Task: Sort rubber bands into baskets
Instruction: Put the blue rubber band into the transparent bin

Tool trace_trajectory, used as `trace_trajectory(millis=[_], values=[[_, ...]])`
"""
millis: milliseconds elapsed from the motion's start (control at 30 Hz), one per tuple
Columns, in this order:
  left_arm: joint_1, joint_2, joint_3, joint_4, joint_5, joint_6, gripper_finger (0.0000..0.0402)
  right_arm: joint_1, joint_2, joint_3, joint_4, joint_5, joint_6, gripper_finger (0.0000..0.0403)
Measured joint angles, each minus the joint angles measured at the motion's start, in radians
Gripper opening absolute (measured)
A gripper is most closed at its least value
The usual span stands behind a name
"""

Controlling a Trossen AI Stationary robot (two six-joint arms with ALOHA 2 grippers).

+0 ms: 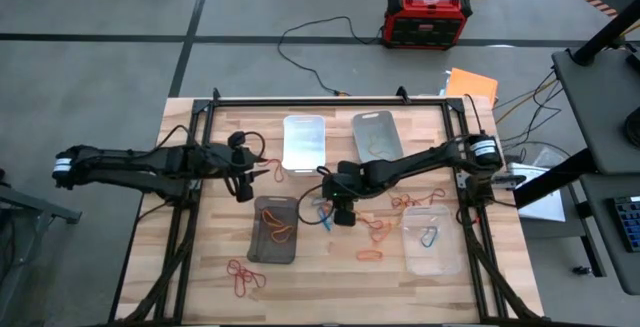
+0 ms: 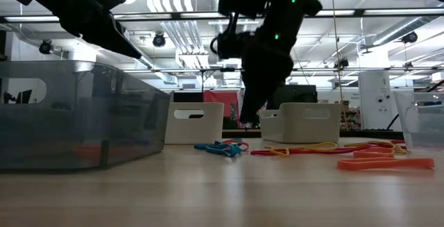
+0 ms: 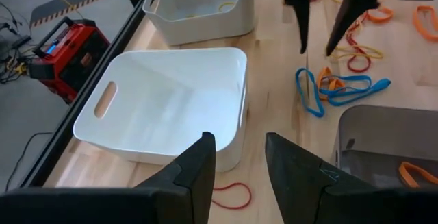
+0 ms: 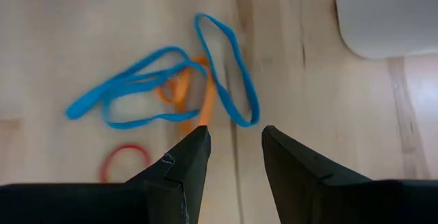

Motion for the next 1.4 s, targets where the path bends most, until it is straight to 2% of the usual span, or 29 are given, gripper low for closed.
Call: trace_trajectory(millis=[533,767,933,1133,1400], values=[[0.000,0.023,-0.001,0.007,0.000,-0.001,0.0114,-0.031,0.075,-0.005,0.067,0.000,-0.097,0.0134],[0.000,0.025,-0.001,0.010,0.000,-0.001,0.0114,-0.030,0.103,-0.007,0.113,-0.004,-0.112,0.0122],[0.000,0.026,-0.001,0.010,0.000,-0.001,0.0114,-0.030,0.109,-0.007,0.120,-0.003,-0.119,0.0095],[0.000,0.027,-0.001,0.010,0.000,-0.001,0.0114,-0.030,0.109,-0.007,0.121,-0.003,-0.120,0.0020],[0.000,0.027,-0.001,0.008,0.000,-0.028,0.0114,-0.031,0.085,-0.002,0.088,0.001,-0.120,0.0010]])
